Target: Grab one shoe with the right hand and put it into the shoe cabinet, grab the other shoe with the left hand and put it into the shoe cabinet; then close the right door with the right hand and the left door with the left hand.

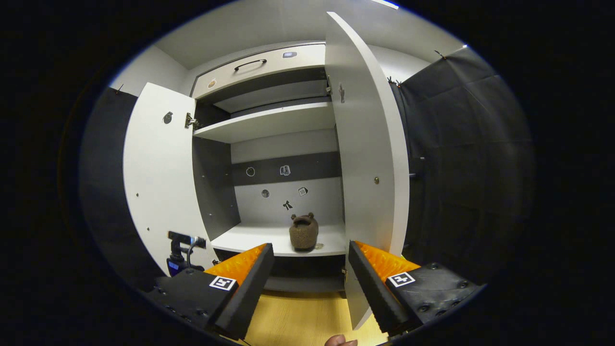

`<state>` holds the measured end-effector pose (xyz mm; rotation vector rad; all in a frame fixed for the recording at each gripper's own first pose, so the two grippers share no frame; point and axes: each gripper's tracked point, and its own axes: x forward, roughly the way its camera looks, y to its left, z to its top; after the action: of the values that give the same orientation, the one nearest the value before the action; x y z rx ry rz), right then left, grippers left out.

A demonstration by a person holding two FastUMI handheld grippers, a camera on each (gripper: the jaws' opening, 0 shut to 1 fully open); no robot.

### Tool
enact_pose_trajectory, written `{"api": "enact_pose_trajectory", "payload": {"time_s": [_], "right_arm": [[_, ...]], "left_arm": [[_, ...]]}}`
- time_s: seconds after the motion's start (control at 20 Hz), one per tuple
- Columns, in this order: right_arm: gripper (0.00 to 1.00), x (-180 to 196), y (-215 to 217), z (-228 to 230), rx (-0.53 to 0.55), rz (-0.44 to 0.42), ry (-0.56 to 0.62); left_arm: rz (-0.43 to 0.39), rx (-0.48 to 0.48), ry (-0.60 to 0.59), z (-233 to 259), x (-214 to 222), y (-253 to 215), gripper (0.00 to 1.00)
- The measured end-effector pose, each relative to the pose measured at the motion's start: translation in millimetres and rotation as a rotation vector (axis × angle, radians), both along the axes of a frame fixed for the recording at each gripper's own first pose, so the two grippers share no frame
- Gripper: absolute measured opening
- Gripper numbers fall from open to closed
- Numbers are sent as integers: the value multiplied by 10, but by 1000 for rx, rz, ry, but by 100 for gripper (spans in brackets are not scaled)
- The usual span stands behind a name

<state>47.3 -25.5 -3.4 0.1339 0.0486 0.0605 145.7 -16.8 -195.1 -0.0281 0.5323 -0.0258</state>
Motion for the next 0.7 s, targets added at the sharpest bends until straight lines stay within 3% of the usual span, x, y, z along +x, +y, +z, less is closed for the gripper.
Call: {"api": "enact_pose_trajectory", "payload": {"time_s": [0.3,0.45,0.7], "right_arm": [[98,-110,-102,37,-20,-6,-19],[98,-107,-167,16,-41,-31,-13],[99,-119,-108,-77,-13,-2,23]], "left_arm": [[41,-16,-37,864,577,-23,7],[77,-13,-51,1148,954,7,7],[91,8,-38,1385,1653,13,7]]}}
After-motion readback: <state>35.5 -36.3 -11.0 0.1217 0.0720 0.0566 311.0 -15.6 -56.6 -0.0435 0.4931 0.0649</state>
